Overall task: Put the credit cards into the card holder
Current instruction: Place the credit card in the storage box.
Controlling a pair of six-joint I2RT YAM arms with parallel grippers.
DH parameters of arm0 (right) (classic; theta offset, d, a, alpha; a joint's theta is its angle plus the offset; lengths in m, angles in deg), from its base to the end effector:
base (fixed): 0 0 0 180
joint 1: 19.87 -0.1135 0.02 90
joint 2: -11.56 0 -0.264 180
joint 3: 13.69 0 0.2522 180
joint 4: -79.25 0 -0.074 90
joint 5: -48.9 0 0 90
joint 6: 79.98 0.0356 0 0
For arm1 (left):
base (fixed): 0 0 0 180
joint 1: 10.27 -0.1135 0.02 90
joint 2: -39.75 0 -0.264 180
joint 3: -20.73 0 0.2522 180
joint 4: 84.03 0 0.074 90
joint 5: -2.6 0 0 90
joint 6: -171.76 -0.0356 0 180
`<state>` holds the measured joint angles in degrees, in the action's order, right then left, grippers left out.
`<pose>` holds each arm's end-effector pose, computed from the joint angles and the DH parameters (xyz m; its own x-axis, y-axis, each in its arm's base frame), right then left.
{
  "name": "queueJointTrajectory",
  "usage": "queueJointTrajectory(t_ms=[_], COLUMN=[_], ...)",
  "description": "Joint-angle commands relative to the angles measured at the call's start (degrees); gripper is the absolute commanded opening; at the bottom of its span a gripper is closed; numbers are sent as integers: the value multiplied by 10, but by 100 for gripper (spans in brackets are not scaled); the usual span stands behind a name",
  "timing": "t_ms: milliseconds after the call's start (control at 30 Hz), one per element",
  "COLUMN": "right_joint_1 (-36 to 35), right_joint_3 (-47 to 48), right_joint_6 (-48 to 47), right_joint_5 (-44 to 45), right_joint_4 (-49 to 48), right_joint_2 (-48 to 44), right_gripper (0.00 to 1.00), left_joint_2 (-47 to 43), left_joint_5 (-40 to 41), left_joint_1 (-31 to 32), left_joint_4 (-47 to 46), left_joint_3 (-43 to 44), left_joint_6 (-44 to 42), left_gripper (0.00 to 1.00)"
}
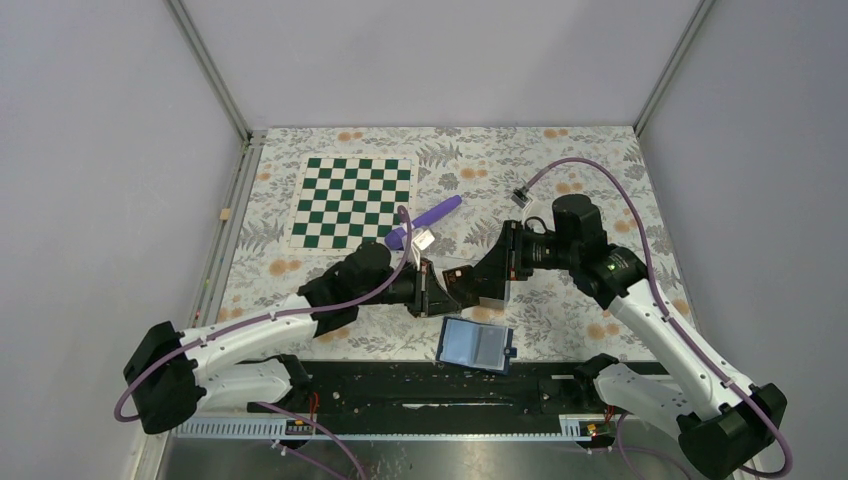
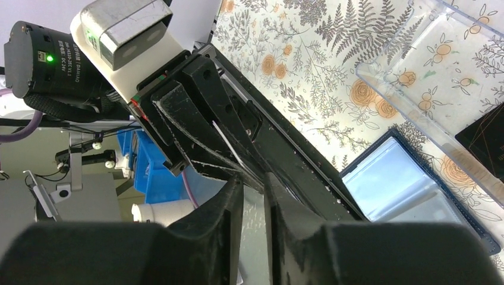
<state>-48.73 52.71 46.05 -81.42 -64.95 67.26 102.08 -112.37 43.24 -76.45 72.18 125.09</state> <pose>0.1734 0.1218 0.3355 -0.8188 0.0608 -0.5709 -0.4941 0.4317 0.7546 0.1341 -0.2066 0.2661 -0.8005 0.0362 -0.5983 0.5742 0.3327 -0.7481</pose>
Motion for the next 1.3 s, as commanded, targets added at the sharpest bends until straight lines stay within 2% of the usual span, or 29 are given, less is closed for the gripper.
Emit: queueJointTrajectory(t_ms=[0,100,300,633,800,1100,1200,1267], right_joint_1=[-25,-26,-27,-27,-27,-27,-27,-27], right_joint_3=[32,31,29,28,41,40,43,43], right_joint_6=[-15,-22,-48,-97,-106,-63,-63,-61], right_joint_5=[-51,-58,-91,-164,-180,-192,-192,-193], right_joint_4=[-4,-4,-7,-5,-10,-69,-70,-70], right_joint_2=[-10,-10,-16,-17,-15,-7,-9,-9], right_gripper=[21,15,18,55,65,64,57,48], left_joint_2=[17,20,22,14,6,-5,-5,-8], left_joint_5=[17,16,17,20,16,11,14,17], left_joint_1=[3,4,5,6,7,9,11,12], left_joint_4=[-2,0,3,9,9,10,14,14], left_joint_3=[30,32,34,33,31,26,25,22], left_joint_6=[-10,-12,-16,-48,-76,-89,-92,-99], left_gripper=[0,0,0,0,0,0,0,0])
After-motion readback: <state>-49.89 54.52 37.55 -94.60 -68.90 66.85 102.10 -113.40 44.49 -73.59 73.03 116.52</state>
